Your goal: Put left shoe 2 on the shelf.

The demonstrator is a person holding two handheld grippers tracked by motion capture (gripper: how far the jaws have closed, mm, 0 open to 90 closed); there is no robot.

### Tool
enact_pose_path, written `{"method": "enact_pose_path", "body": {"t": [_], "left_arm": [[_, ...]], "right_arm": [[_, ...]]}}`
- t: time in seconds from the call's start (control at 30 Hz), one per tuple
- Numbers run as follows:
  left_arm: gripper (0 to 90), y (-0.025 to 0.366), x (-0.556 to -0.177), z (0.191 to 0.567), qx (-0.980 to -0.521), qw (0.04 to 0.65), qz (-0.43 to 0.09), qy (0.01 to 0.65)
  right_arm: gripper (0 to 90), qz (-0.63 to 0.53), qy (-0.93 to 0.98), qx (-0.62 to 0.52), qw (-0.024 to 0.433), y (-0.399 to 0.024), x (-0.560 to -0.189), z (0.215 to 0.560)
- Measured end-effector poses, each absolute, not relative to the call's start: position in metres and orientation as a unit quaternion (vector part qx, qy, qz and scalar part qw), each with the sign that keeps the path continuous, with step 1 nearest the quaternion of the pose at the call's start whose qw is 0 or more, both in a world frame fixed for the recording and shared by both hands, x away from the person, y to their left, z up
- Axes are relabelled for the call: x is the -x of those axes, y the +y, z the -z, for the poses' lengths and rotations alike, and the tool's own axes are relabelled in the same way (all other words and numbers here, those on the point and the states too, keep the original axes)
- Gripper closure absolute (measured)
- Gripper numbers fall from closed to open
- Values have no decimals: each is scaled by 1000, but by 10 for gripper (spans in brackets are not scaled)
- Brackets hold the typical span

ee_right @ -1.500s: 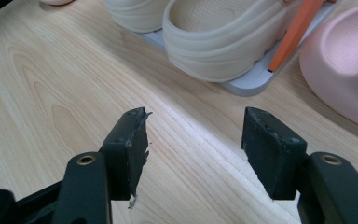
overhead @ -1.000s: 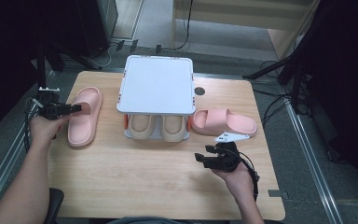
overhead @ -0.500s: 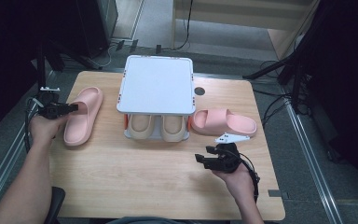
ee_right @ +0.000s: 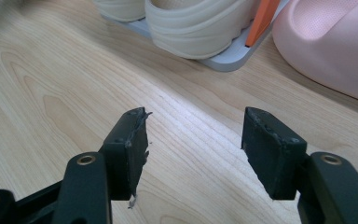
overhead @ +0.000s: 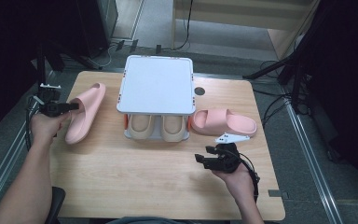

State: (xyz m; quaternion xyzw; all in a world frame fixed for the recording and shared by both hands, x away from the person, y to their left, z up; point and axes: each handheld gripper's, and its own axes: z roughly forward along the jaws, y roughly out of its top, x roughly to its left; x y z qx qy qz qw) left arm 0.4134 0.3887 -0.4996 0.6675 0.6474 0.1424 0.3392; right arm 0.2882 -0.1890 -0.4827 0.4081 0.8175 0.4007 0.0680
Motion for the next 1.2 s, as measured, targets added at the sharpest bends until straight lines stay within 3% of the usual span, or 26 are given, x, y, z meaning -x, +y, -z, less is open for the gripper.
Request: {"method": "enact_pose_path", "body": {"t": [0.23, 1.2], "left_arm": [[798, 377, -411, 488, -679, 346, -111, 638], [771, 304, -457, 334, -717, 344, -171, 582]], "right_arm": [[413, -405, 817, -405, 69, -186, -293, 481], [411, -409, 838, -358, 47, -162, -310, 481]]}}
